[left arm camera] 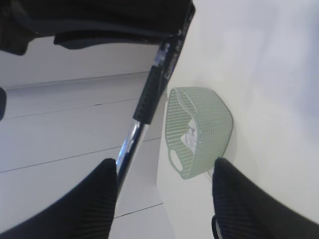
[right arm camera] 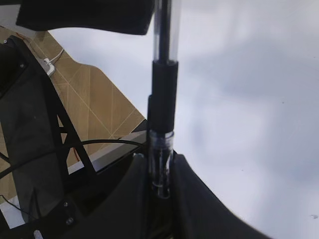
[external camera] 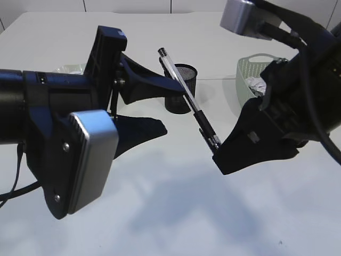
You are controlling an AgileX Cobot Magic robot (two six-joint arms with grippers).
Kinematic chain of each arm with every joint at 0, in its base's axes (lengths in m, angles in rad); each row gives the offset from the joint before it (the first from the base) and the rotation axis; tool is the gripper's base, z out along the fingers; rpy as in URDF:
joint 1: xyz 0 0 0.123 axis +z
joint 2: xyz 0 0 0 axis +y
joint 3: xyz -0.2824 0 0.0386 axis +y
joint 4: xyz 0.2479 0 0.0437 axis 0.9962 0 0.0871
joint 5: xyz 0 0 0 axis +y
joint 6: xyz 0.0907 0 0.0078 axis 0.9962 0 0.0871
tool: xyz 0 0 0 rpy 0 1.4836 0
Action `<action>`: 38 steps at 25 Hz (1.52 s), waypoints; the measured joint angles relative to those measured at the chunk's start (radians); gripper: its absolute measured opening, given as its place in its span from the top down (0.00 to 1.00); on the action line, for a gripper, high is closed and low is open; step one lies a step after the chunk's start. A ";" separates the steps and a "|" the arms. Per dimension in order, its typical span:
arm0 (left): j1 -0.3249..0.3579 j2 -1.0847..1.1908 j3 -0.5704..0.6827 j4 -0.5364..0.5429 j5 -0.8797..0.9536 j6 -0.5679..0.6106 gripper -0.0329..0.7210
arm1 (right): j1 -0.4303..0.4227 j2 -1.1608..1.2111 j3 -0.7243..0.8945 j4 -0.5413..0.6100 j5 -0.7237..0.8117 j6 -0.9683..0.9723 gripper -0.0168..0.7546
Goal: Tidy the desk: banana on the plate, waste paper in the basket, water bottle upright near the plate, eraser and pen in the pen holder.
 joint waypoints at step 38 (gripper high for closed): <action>-0.002 0.062 -0.057 -0.033 -0.046 0.060 0.49 | 0.000 0.043 -0.070 0.194 0.078 -0.002 0.90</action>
